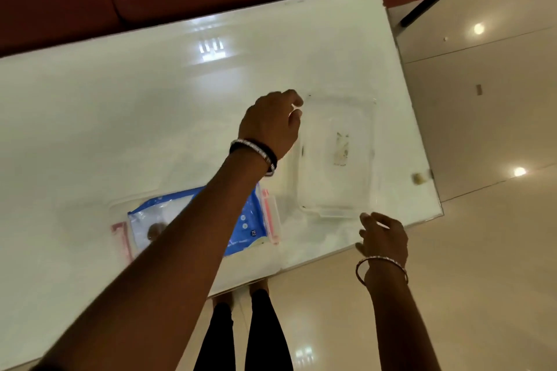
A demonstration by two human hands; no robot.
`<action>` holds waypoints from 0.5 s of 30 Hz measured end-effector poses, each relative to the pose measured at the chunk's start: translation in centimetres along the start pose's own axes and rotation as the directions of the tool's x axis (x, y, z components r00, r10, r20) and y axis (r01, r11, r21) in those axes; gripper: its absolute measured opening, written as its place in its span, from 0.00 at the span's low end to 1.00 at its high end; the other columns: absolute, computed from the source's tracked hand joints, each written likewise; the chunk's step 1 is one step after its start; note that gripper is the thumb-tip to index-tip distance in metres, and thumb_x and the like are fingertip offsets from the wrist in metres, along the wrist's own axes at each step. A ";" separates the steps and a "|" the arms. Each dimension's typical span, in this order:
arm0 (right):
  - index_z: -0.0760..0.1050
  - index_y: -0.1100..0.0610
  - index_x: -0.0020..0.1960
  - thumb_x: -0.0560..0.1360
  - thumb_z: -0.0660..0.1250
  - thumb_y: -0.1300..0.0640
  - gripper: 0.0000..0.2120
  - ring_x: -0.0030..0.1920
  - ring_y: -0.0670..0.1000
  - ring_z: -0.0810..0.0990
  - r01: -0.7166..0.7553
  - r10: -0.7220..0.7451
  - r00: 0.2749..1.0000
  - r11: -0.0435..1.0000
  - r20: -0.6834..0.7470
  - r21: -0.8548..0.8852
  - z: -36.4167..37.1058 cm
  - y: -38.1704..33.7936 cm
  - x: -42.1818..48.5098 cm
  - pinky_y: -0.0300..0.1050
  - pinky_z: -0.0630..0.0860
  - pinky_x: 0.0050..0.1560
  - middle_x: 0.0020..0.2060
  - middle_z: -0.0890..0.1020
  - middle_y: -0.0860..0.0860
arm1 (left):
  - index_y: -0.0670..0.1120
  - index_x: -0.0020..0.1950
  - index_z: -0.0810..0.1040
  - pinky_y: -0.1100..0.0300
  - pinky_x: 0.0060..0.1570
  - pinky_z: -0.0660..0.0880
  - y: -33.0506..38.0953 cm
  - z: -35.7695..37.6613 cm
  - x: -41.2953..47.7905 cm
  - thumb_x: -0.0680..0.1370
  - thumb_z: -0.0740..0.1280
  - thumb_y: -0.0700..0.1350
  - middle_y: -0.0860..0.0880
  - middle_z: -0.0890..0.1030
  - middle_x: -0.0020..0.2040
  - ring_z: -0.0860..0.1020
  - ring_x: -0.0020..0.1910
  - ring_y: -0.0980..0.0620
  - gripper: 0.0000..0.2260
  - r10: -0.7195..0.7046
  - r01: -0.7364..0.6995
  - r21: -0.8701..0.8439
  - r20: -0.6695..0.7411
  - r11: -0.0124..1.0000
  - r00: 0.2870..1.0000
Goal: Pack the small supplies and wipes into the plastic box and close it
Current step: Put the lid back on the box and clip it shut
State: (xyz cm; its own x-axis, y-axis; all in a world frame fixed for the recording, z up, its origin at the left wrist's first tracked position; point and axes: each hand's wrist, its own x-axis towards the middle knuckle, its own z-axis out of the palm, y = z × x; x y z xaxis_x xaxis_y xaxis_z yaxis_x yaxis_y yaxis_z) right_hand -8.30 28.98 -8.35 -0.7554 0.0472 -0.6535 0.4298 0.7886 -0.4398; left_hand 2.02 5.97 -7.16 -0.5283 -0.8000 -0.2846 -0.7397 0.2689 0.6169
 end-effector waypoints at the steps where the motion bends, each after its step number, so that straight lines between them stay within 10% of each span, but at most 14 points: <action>1: 0.72 0.52 0.56 0.72 0.72 0.54 0.15 0.48 0.57 0.82 -0.058 0.057 0.998 0.998 0.009 0.040 -0.2 0.2 0.3 0.58 0.80 0.54 0.48 0.82 0.56 | 0.49 0.67 0.72 0.51 0.61 0.72 0.4 1.0 1.4 0.80 0.58 0.46 0.46 0.77 0.63 0.74 0.62 0.44 0.16 0.004 -0.007 0.050 0.071 0.999 0.997; 6: 0.63 0.49 0.67 0.74 0.71 0.59 0.26 0.49 0.54 0.82 -0.152 0.127 0.979 0.977 0.158 0.151 -0.1 0.1 1.7 0.51 0.82 0.46 0.44 0.80 0.52 | 0.47 0.78 0.49 0.47 0.73 0.59 2.2 4.4 5.9 0.81 0.55 0.45 0.46 0.57 0.78 0.55 0.77 0.43 0.27 0.066 -0.126 0.159 0.337 0.979 0.939; 15: 0.67 0.57 0.64 0.75 0.68 0.63 0.20 0.37 0.57 0.78 -0.276 0.229 0.958 0.896 0.171 0.347 1.0 -1.7 2.8 0.50 0.81 0.44 0.41 0.77 0.59 | 0.48 0.75 0.59 0.45 0.67 0.65 3.7 6.6 8.3 0.80 0.53 0.44 0.42 0.66 0.69 0.63 0.68 0.37 0.22 -0.047 -0.057 0.282 0.350 0.958 0.935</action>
State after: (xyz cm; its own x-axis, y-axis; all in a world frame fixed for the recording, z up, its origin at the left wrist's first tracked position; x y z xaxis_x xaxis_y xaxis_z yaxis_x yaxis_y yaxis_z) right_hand -10.63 27.21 -10.04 -0.5409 0.1208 -0.8324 0.7655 0.4809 -0.4276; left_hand -7.79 3.87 -12.05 -0.6052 -0.5730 -0.5526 -0.7958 0.4549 0.3998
